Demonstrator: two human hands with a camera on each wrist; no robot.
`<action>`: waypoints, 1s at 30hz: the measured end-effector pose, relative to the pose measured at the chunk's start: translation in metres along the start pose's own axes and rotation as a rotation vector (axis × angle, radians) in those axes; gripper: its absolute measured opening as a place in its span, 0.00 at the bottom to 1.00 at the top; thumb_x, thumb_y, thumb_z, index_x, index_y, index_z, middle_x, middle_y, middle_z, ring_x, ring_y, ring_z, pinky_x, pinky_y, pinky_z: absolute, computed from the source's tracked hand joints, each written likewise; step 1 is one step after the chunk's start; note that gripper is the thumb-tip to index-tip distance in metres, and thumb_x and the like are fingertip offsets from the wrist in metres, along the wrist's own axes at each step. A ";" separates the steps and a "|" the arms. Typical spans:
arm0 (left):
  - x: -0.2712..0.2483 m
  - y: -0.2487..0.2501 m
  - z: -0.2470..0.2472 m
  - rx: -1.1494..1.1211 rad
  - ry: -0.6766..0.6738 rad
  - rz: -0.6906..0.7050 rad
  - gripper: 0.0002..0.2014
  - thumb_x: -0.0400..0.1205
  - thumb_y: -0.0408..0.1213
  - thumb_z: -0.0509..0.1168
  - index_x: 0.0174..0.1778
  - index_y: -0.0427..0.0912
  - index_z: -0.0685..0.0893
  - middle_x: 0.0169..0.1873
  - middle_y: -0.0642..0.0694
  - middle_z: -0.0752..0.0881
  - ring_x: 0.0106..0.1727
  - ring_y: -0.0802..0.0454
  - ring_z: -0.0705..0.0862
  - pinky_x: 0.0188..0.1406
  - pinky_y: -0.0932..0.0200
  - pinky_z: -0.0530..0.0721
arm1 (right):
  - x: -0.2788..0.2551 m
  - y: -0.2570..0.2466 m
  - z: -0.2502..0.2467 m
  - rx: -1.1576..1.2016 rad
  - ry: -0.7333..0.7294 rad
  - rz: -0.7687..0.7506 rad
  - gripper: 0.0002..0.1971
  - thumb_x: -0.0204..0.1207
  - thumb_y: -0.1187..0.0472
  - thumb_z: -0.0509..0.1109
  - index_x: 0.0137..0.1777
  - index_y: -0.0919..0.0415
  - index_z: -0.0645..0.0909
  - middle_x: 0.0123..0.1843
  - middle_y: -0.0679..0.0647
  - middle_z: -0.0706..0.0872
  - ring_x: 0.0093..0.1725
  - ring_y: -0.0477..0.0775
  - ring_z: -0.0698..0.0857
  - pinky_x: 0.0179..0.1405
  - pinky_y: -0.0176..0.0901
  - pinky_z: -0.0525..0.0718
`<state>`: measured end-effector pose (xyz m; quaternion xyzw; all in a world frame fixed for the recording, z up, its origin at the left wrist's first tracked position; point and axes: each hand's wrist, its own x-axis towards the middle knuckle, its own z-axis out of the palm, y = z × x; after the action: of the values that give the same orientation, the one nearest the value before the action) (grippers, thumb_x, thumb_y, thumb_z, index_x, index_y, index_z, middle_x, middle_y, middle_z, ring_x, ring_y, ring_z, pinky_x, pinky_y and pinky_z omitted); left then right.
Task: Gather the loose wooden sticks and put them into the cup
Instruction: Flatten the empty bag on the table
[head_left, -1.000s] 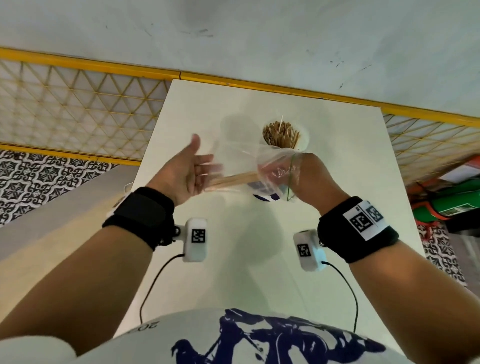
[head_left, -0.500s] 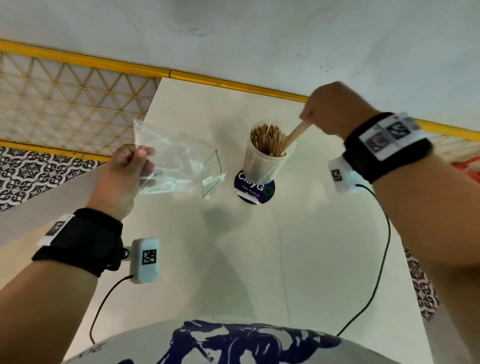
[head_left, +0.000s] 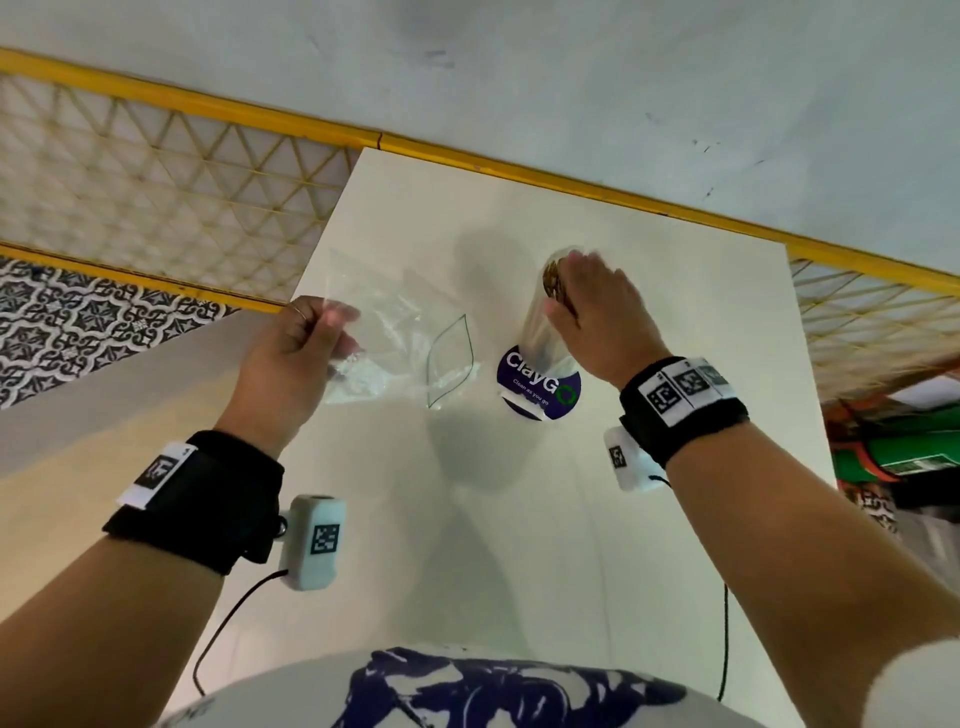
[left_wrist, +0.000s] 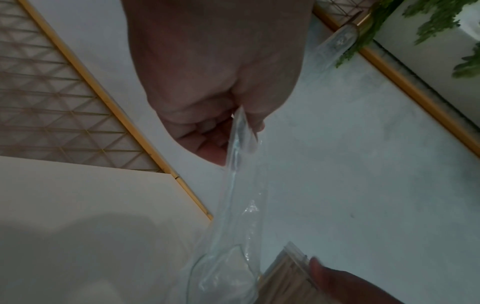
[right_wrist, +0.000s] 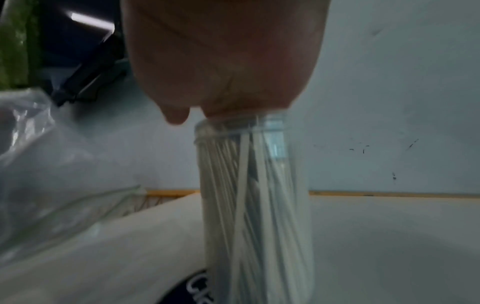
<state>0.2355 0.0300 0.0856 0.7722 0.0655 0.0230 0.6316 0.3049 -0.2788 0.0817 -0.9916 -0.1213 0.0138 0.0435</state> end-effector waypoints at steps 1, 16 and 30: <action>0.000 0.002 0.000 0.029 0.001 0.028 0.13 0.88 0.38 0.54 0.43 0.56 0.81 0.28 0.56 0.82 0.34 0.65 0.84 0.34 0.65 0.79 | 0.001 -0.002 0.004 -0.073 -0.095 -0.021 0.43 0.75 0.34 0.33 0.78 0.62 0.66 0.81 0.60 0.67 0.81 0.64 0.64 0.78 0.62 0.63; -0.011 0.045 0.010 -0.006 -0.085 0.233 0.13 0.89 0.35 0.52 0.46 0.53 0.80 0.35 0.57 0.83 0.40 0.55 0.88 0.35 0.62 0.85 | -0.038 -0.037 -0.018 0.540 0.396 0.223 0.24 0.84 0.46 0.54 0.57 0.66 0.81 0.58 0.62 0.86 0.60 0.61 0.80 0.63 0.50 0.74; -0.028 0.054 0.006 -0.109 0.021 0.194 0.14 0.90 0.38 0.49 0.42 0.49 0.77 0.25 0.54 0.85 0.31 0.55 0.86 0.31 0.60 0.84 | -0.075 -0.050 -0.021 1.870 0.117 0.362 0.38 0.65 0.29 0.66 0.69 0.54 0.80 0.58 0.50 0.86 0.56 0.54 0.82 0.54 0.51 0.78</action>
<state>0.2122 0.0103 0.1388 0.7391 -0.0042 0.0956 0.6667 0.2211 -0.2505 0.1082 -0.5582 0.0965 0.0619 0.8218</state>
